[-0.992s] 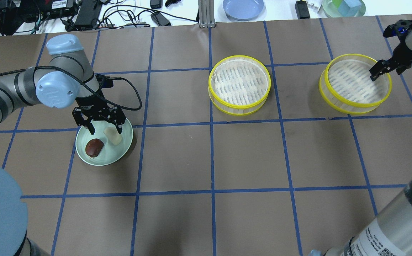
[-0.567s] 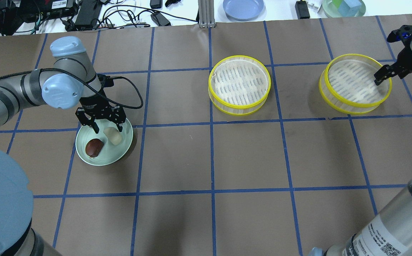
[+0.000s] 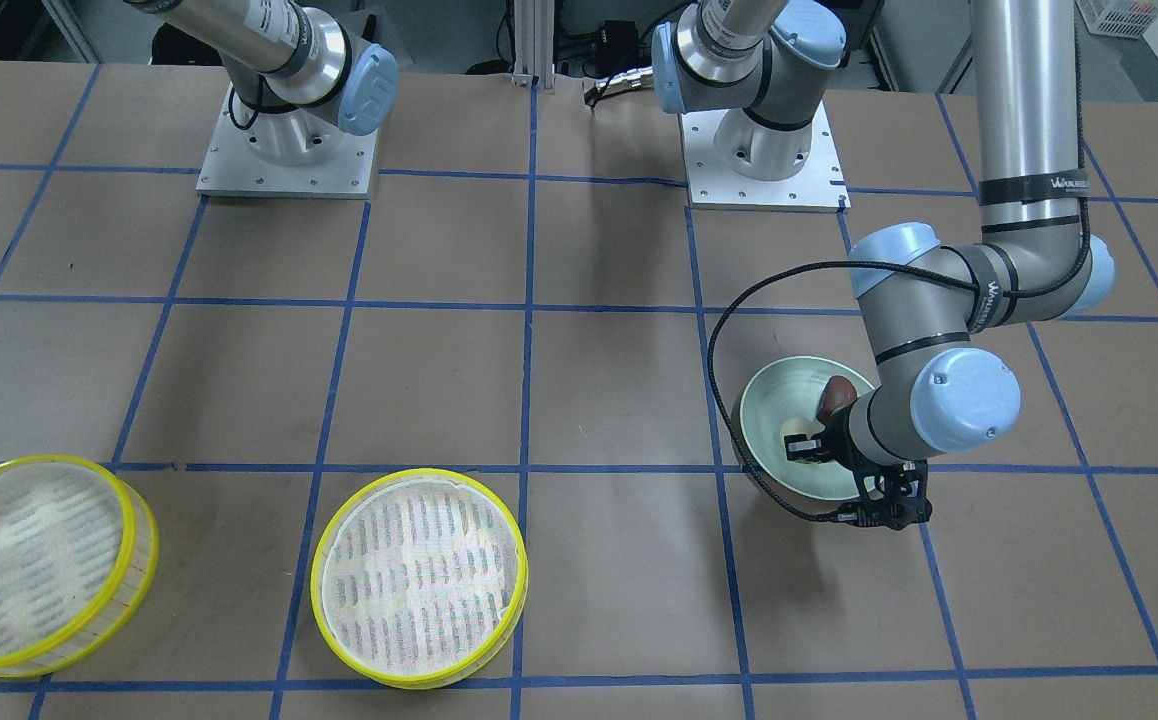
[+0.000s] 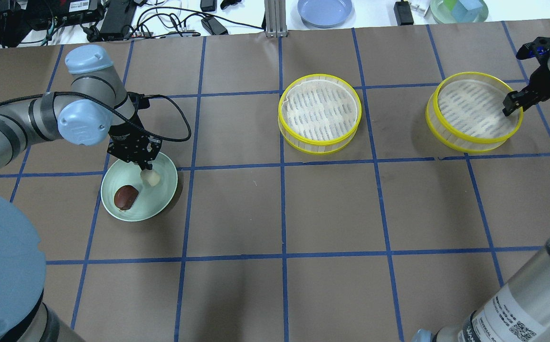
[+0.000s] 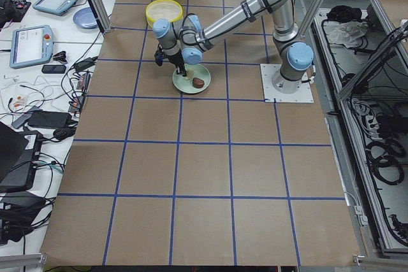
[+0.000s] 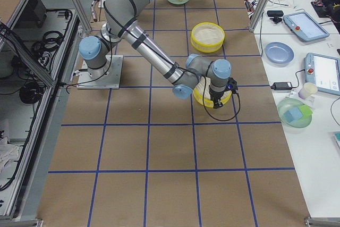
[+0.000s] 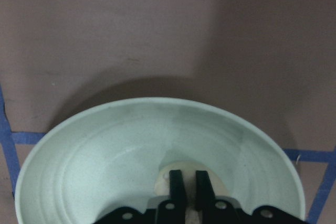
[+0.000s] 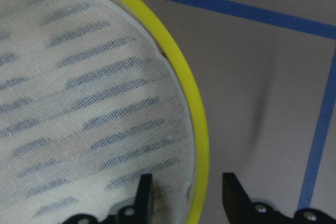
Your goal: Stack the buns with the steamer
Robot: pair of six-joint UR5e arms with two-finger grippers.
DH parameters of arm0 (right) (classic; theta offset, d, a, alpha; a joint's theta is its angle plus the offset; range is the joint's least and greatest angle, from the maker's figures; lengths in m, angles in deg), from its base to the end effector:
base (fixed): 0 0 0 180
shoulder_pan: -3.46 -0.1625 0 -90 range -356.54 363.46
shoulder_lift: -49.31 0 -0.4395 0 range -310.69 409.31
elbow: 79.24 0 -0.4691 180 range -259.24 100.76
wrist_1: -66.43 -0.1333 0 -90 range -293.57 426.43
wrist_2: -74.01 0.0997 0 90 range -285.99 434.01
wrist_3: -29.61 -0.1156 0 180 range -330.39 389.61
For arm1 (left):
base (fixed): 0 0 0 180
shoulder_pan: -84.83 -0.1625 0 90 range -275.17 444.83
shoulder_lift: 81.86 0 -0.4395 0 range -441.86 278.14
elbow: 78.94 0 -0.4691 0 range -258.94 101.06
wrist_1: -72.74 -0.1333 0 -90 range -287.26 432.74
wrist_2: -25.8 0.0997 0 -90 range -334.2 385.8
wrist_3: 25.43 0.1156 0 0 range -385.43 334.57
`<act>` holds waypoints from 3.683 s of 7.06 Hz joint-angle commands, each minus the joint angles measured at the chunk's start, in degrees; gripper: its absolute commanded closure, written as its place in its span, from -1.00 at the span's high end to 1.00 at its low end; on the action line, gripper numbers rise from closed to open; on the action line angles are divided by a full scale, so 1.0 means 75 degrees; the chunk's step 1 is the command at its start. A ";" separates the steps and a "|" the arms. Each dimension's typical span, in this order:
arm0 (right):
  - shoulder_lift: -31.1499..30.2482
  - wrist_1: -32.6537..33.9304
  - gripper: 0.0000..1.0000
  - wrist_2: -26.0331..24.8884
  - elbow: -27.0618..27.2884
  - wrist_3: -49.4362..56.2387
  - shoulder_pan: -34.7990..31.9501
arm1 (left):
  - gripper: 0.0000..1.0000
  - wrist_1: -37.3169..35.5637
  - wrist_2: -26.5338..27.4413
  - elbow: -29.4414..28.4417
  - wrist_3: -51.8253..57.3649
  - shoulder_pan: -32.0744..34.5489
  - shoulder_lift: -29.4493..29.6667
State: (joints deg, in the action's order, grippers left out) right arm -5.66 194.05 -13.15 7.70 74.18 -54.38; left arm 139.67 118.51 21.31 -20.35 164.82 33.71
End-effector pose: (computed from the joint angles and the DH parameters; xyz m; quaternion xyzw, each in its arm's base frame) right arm -0.2873 -0.7181 0.1689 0.1091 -0.9925 0.0540 0.0112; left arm -0.0143 -0.6543 0.1498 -0.0401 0.9927 0.1131 0.0087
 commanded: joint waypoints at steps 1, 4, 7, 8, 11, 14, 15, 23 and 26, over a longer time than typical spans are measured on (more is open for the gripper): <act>-0.0018 -0.0012 -0.87 0.0067 0.0009 0.0009 0.0001 | -1.00 -0.0206 -0.0544 -0.0286 -0.0091 0.0010 -0.0080; -0.0065 -0.0023 -1.00 0.0055 0.0009 -0.0002 0.0001 | -1.00 0.0238 -0.1994 -0.1399 -0.2357 0.0116 -0.0292; -0.0193 -0.0093 -1.00 0.0067 0.0009 -0.0317 0.0001 | -1.00 -0.0866 -0.3253 -0.1718 -0.5154 0.1293 -0.0211; -0.0310 -0.0024 -1.00 0.0044 0.0009 -0.0400 -0.0057 | -1.00 -0.1593 -0.3581 -0.1706 -0.5943 0.1810 -0.0070; -0.0533 -0.0105 -1.00 0.0055 0.0079 -0.0634 -0.0244 | -1.00 -0.3224 -0.3971 -0.1636 -0.6537 0.2388 0.0701; -0.0709 -0.0094 -1.00 -0.0073 0.0091 -0.0764 -0.0795 | -1.00 -0.3581 -0.4381 -0.1706 -0.7216 0.2681 0.1360; -0.0907 -0.0152 -1.00 -0.0062 0.0102 -0.0776 -0.0843 | -0.13 -0.3592 -0.4370 -0.1718 -0.7484 0.2752 0.1395; -0.1658 -0.0855 -1.00 -0.0225 0.0419 -0.3863 -0.2363 | 1.00 -0.0331 -0.1793 -0.1965 -0.3502 0.1807 -0.0206; -0.1823 -0.0867 -1.00 -0.1067 0.0419 -0.6100 -0.3909 | 1.00 0.0240 0.0130 -0.1147 0.0229 0.0904 -0.0736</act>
State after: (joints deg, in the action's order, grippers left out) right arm -18.96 187.54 -18.56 10.88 36.00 -78.77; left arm 140.42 116.27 9.63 -27.38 174.29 29.57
